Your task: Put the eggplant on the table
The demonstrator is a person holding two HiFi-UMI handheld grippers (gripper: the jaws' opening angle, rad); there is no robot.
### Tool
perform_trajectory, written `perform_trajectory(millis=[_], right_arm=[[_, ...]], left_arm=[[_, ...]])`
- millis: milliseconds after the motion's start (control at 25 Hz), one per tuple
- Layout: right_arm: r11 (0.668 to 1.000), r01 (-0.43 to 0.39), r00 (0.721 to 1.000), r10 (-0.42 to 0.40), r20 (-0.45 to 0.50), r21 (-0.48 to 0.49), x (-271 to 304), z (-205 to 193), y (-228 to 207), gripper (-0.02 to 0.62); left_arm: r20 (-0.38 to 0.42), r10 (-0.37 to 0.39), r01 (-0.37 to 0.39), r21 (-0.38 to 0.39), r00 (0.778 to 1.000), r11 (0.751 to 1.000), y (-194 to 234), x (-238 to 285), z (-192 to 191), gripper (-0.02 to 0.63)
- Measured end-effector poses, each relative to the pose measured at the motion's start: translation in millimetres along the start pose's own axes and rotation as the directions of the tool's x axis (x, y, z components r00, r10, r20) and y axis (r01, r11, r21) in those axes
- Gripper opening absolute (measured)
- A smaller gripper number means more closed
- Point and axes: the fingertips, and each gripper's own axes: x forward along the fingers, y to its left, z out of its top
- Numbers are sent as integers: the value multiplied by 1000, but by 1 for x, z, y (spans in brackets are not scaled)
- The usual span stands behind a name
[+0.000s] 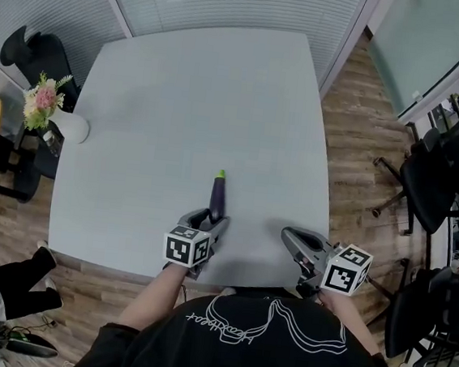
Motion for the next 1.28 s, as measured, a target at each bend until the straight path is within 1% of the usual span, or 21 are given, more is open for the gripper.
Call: perform_trajectory(millis=[440, 640, 800, 960, 1080, 1160, 1280], right_arm=[[1000, -6, 1000, 6, 5, -4, -1, -6, 10, 9], [1000, -20, 1000, 20, 10, -16, -2, -11, 23, 9], [999, -31, 999, 31, 13, -25, -5, -19, 35, 9], [998, -39, 999, 40, 15, -48, -7, -26, 52, 9], [996, -59, 998, 61, 31, -68, -10, -30, 66, 9], [994, -73, 996, 76, 42, -78, -13, -32, 77, 9], [991, -92, 994, 98, 54, -100, -17, -36, 91, 9]], left_arm=[[38, 16, -16, 15, 999, 1000, -1, -14, 3, 249], [61, 26, -28, 25, 998, 999, -2, -29, 3, 249], [78, 19, -22, 37, 997, 999, -10, -44, 3, 249], [117, -10, 3, 57, 993, 998, -26, -69, 9, 249], [150, -38, 29, 65, 988, 998, -43, -91, 15, 247], [185, -71, 60, 64, 980, 996, -59, -109, 20, 247], [238, -140, 125, 76, 961, 989, -86, -136, 28, 244]])
